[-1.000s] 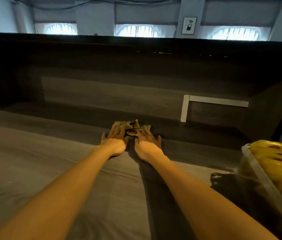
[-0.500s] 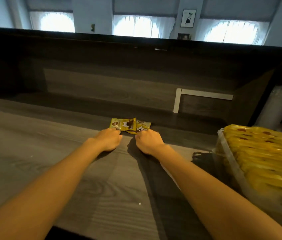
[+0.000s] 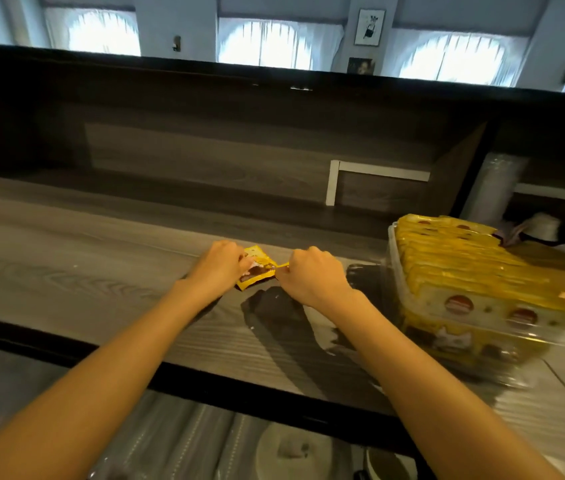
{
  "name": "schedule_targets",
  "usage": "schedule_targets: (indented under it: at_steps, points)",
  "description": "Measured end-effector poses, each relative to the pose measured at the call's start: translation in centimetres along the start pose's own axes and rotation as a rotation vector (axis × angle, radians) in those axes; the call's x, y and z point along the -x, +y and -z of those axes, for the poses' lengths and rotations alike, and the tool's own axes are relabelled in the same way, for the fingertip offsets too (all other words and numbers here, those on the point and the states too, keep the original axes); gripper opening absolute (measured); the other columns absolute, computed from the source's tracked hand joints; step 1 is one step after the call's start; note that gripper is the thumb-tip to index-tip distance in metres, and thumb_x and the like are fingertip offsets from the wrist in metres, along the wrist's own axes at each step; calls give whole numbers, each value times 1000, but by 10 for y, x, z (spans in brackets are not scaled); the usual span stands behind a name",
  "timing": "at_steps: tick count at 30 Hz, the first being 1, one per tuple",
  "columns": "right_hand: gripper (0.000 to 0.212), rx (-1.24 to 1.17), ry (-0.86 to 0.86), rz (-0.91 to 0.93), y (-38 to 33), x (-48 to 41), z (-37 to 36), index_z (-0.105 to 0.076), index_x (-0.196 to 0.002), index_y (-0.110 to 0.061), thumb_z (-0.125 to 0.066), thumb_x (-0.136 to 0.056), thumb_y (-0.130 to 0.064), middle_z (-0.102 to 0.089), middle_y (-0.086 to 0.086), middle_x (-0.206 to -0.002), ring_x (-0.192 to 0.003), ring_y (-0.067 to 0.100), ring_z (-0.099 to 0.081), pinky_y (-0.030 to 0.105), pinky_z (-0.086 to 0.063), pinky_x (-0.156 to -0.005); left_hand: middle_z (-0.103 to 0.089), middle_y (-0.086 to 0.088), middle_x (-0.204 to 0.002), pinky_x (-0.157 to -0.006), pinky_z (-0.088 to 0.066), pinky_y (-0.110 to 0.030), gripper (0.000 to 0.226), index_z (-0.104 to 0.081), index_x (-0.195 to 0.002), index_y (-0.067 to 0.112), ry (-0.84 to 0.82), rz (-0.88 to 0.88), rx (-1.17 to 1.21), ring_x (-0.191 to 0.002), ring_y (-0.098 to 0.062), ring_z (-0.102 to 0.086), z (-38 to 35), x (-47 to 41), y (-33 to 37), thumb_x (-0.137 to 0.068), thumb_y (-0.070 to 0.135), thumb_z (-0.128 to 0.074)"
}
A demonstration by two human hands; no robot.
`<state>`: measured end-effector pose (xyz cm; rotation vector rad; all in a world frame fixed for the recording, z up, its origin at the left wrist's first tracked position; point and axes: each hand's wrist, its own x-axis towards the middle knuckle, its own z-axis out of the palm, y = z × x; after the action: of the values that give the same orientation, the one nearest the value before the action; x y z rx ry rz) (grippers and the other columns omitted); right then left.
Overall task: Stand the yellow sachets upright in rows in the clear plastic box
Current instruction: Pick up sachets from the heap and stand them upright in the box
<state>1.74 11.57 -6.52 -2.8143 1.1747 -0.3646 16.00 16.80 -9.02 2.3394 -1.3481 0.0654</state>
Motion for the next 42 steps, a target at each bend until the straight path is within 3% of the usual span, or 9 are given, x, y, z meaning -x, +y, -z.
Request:
schedule_targets:
  at_steps: [2, 4, 7, 15, 20, 28, 33, 35, 42]
  points:
    - [29, -38, 88, -34, 8, 5, -7, -50, -68, -6, -44, -92, -21, -50, 8, -75, -86, 33, -51, 36, -38, -70, -54, -16, -113, -90, -41, -38, 26, -61, -103, 5, 51, 66, 88, -107, -31, -53, -7, 0, 0, -91, 27, -55]
    - [32, -56, 112, -104, 18, 4, -18, -55, -111, -2, -47, -93, -27, -55, 17, -116, -115, 35, -48, 39, -38, -94, -46, -15, -134, -106, -31, -41, 38, -47, -125, 11, -7, 116, 144, -126, -32, -43, -15, 2, -3, -92, 29, -52]
    - [68, -116, -20, -272, 30, 0, -25, -15, -147, -7, -42, -96, -41, -23, 26, -150, -141, 39, -18, 43, -17, -115, -35, -9, -149, -115, -6, -50, 62, -16, -147, 19, -120, 137, 117, -140, -30, -26, -20, 3, -6, -95, 35, -45]
    - [76, -452, 58, -283, 30, 0, -16, -30, -137, -7, -74, -77, -25, -37, 16, -137, -129, 33, -38, 40, -40, -102, -40, -14, -131, -93, -39, -32, 68, -40, -135, 10, 141, 152, 401, -123, -29, -42, -5, 13, 4, -76, 9, -73]
    - [21, -438, 199, -242, 18, 6, -4, -55, -106, -2, -55, -87, -13, -56, 17, -113, -105, 33, -56, 36, -42, -71, -60, -15, -109, -70, -38, -31, 26, -55, -107, 5, 290, 213, 426, -96, -27, -54, 10, 19, 12, -82, 10, -62]
    - [29, -530, 337, -72, -2, 18, 63, -55, -120, -13, -52, -91, -12, -59, 10, -119, -111, 27, -54, 37, -47, -87, -61, -10, -96, -70, -41, -28, 12, -55, -99, 9, 505, 79, 514, -89, -23, -56, 54, 23, 51, -87, 9, -57]
    - [26, -576, 541, -32, 24, 20, 107, -63, -114, -12, -52, -91, -7, -66, 8, -110, -104, 24, -61, 33, -52, -77, -56, 0, -88, -56, -38, -12, 15, -55, -100, 8, 513, -53, 541, -80, -8, -50, 66, 17, 91, -86, 6, -61]
    - [25, -588, 613, -57, 45, 16, 116, -62, -114, -12, -52, -91, -7, -65, 9, -112, -104, 24, -61, 30, -52, -71, -64, -3, -92, -67, -42, -9, 16, -58, -102, 9, 493, -117, 547, -84, -10, -56, 65, 12, 109, -87, 6, -59]
    - [28, -619, 737, -261, 138, 3, 125, -56, -118, -13, -51, -92, -5, -53, 15, -122, -115, 28, -50, 40, -53, -89, -65, -13, -100, -96, -46, -46, 20, -58, -104, 7, 364, -259, 511, -100, -29, -60, 47, -21, 177, -89, 0, -46]
